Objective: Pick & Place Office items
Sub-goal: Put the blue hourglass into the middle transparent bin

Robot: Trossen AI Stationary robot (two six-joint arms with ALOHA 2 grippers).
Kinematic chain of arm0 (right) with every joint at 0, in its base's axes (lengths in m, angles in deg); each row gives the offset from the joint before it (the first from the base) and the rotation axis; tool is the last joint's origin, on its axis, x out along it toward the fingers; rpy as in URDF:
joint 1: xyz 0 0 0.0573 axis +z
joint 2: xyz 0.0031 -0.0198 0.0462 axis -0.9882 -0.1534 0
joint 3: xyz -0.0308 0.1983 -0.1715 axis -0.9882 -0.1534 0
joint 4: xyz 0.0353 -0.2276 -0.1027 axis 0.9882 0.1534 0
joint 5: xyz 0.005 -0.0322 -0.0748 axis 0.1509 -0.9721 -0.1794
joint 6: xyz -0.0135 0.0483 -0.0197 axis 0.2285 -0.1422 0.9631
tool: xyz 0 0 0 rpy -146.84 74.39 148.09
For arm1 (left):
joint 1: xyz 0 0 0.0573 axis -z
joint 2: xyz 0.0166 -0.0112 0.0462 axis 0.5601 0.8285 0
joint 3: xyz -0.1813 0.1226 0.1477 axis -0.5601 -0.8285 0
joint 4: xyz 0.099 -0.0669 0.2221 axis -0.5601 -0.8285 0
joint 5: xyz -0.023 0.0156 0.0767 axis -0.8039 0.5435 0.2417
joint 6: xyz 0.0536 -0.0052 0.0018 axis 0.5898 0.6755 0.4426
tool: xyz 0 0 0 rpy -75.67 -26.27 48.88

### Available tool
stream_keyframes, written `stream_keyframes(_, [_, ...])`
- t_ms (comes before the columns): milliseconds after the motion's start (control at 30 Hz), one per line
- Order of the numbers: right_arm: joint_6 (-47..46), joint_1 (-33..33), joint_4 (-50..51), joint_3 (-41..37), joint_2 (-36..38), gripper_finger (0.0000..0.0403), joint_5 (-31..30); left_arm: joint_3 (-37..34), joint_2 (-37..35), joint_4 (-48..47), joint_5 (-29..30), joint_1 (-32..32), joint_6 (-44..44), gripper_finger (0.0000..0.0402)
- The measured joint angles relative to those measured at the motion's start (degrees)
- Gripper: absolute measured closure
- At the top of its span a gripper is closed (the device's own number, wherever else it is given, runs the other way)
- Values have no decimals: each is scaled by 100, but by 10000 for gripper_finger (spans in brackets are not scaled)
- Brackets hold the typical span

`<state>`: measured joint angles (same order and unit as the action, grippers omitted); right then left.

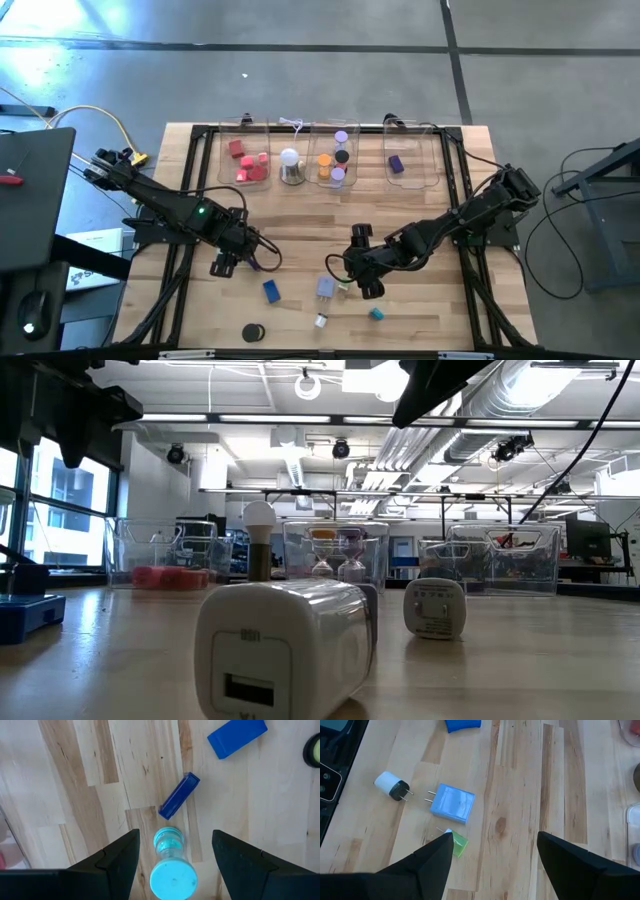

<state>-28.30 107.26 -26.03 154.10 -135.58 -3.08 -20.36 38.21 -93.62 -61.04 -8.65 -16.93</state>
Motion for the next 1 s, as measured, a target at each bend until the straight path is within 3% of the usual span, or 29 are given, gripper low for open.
stream_keyframes(167, [0, 0, 0, 0, 0, 125, 0, -2, 0, 1, 163, 0, -185, 141])
stream_keyframes(467, [0, 0, 2, 0, 0, 125, 0, 0, 0, 25, 140, 0, -197, 47])
stream_keyframes(667, [3, 0, 2, 0, 0, 125, 0, 0, 0, 449, 145, 0, -302, 42])
stream_keyframes(800, [59, 0, 2, 0, 0, 125, 0, 0, 0, 468, 160, 2, 344, 41])
stream_keyframes(1000, [66, 0, -35, 0, 0, 125, 0, 0, -2, 317, -67, 96, -347, 41])
